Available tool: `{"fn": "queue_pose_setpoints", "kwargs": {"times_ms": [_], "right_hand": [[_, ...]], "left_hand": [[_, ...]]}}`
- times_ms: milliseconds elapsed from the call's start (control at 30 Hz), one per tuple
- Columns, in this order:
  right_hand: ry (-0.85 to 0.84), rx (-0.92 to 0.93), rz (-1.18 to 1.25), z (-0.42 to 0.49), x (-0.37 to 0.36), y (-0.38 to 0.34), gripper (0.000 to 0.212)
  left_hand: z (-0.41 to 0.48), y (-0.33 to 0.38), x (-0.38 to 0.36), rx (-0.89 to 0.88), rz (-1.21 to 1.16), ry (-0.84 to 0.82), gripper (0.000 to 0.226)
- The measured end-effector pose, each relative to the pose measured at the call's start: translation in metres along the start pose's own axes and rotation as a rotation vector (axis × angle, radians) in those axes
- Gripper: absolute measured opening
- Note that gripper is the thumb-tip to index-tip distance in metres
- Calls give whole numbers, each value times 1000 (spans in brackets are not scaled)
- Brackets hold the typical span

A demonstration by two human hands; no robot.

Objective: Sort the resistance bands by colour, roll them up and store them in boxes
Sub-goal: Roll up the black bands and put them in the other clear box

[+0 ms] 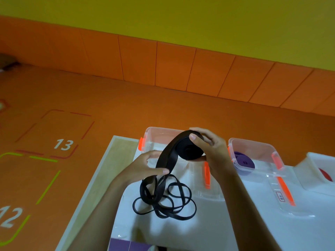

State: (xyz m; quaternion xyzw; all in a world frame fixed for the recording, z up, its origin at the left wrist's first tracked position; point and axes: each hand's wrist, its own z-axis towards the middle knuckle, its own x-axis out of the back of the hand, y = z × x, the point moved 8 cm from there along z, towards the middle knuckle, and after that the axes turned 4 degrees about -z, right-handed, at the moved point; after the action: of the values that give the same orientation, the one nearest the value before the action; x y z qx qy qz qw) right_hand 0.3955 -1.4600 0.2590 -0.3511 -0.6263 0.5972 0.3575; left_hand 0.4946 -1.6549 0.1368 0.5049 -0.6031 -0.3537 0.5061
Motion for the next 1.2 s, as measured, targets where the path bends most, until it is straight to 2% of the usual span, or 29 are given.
{"fn": "queue_pose_setpoints", "kwargs": {"times_ms": [67,200,300,367,467,533,600,733,867,1033,1200], "right_hand": [[2,14,10,2,0,-4,22],[21,30,20,6,-3,-6,23],[31,34,44,6,-4,-5,25],[42,36,59,5,-3,-4,24],[62,36,98,4,0,-3,32],[89,34,112,2,5,-3,37],[123,33,113,1,12,-2,39],[190,27,118,-1,29,7,39],[302,37,72,-4,51,24,24],[417,35,63,-6,51,55,18],[427,-7,87,-3,43,67,15]], "left_hand": [[0,-32,3,79,10,48,63],[8,-76,3,149,-132,186,49],[14,-99,-3,238,-271,393,35],[19,-109,-9,290,-228,475,34],[23,-133,-27,443,-294,476,44],[22,-153,-49,565,-579,423,33],[20,-167,-67,581,-818,363,26],[1,-186,-76,553,-1091,365,27],[-22,-202,-73,565,-1316,363,32],[-44,-202,-56,499,-1330,327,13],[-65,-197,-36,397,-960,358,17]]}}
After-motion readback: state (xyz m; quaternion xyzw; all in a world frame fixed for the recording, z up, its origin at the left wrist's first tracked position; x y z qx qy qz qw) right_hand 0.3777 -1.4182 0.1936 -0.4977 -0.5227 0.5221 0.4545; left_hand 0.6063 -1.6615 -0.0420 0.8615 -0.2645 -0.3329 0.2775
